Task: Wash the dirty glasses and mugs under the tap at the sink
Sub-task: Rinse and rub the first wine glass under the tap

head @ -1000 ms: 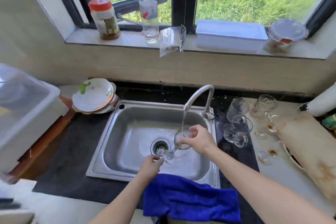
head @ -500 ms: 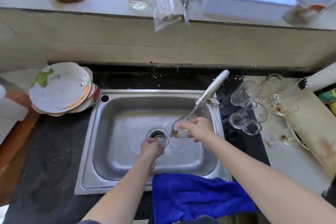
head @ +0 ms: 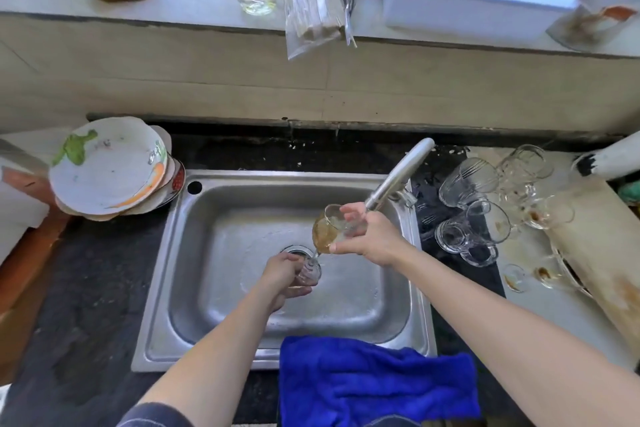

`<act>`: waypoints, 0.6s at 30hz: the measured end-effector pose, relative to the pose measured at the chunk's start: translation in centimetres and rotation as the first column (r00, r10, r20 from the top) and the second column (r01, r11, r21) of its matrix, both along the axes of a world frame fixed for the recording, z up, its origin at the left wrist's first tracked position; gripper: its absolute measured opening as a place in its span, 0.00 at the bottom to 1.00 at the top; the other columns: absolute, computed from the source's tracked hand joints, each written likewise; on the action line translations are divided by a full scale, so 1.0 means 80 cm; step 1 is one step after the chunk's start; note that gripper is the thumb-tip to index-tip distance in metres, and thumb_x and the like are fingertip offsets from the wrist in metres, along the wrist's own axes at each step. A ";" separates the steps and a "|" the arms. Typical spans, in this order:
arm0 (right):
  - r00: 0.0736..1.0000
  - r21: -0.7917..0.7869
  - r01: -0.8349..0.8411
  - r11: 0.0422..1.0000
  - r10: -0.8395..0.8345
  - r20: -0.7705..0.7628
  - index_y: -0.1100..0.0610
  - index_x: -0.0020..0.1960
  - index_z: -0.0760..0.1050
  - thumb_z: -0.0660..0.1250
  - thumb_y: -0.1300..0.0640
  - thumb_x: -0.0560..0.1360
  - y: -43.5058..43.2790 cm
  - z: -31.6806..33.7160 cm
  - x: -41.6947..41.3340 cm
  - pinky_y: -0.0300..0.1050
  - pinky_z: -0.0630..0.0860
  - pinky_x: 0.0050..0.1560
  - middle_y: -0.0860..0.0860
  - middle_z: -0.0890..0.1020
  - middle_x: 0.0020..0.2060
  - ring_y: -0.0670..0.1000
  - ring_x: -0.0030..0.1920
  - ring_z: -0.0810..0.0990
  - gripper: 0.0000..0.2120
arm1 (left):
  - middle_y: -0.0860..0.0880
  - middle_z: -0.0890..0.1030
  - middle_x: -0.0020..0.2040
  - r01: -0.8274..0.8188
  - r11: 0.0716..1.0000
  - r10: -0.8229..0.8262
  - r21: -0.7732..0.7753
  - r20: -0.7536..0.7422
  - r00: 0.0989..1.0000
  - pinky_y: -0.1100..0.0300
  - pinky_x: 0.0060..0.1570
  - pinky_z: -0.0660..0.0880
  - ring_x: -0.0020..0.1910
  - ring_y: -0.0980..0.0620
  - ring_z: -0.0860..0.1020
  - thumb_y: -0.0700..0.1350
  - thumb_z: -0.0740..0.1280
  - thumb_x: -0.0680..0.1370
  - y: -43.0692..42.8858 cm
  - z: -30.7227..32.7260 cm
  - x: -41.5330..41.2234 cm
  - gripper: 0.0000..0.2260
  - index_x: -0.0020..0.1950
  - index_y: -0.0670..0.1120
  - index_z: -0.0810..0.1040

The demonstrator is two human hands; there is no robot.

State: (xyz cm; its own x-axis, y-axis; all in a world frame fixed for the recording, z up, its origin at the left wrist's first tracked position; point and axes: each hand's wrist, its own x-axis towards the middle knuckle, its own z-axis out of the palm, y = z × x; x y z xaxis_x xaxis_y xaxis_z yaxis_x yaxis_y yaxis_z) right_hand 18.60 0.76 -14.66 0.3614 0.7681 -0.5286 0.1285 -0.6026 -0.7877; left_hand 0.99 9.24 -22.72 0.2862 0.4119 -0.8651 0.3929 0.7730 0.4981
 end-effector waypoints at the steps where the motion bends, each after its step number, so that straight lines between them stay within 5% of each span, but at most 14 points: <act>1: 1.000 0.007 -0.007 1.000 0.007 0.010 0.46 0.56 0.72 0.83 0.54 0.60 0.002 -0.001 0.000 0.33 0.75 0.41 0.44 0.79 0.51 0.46 0.48 0.80 0.30 | 0.41 0.79 0.42 -0.014 1.000 0.014 -0.016 0.006 1.000 0.52 0.31 0.80 0.33 0.43 0.80 0.34 0.61 0.78 -0.001 0.001 -0.001 0.05 0.49 0.43 0.71; 6: 0.999 -0.022 0.036 0.999 -0.035 0.023 0.51 0.58 0.70 0.84 0.50 0.56 -0.002 -0.016 -0.006 0.46 0.78 0.45 0.50 0.80 0.50 0.50 0.48 0.81 0.35 | 0.39 0.76 0.44 -0.214 0.969 0.228 -0.123 0.116 0.967 0.48 0.41 0.81 0.40 0.40 0.78 0.33 0.59 0.77 -0.013 0.008 0.000 0.04 0.47 0.39 0.73; 10: 1.000 0.013 -0.027 1.000 0.027 0.011 0.41 0.68 0.65 0.81 0.46 0.58 -0.007 -0.016 0.002 0.35 0.73 0.40 0.43 0.78 0.51 0.43 0.48 0.78 0.43 | 0.38 0.78 0.39 -0.156 0.984 0.163 -0.089 0.071 0.984 0.59 0.28 0.78 0.31 0.43 0.79 0.36 0.59 0.78 -0.018 0.011 0.002 0.05 0.49 0.37 0.73; 13: 0.999 0.024 -0.046 0.999 0.046 -0.001 0.40 0.59 0.71 0.81 0.46 0.56 -0.005 -0.013 0.011 0.37 0.72 0.43 0.42 0.77 0.56 0.43 0.48 0.78 0.34 | 0.39 0.78 0.34 -0.109 0.989 0.113 -0.100 0.034 0.993 0.63 0.24 0.74 0.29 0.44 0.78 0.39 0.59 0.79 -0.023 0.011 0.001 0.07 0.44 0.39 0.73; 18: 0.997 0.008 0.013 1.000 -0.013 0.082 0.44 0.58 0.70 0.79 0.38 0.49 -0.007 -0.012 0.009 0.41 0.74 0.42 0.40 0.77 0.47 0.43 0.44 0.79 0.40 | 0.40 0.78 0.40 -0.204 0.979 0.205 -0.009 0.063 0.977 0.59 0.26 0.76 0.30 0.43 0.76 0.39 0.61 0.79 -0.021 0.004 0.006 0.02 0.48 0.43 0.73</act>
State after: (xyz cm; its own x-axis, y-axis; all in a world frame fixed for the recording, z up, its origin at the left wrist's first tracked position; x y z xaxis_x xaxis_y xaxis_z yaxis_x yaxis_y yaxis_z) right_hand 19.33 0.20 -15.62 0.4133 0.7669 -0.4911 0.1850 -0.5987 -0.7793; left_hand 1.49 7.55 -22.39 0.2508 0.4654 -0.8489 0.1939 0.8350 0.5150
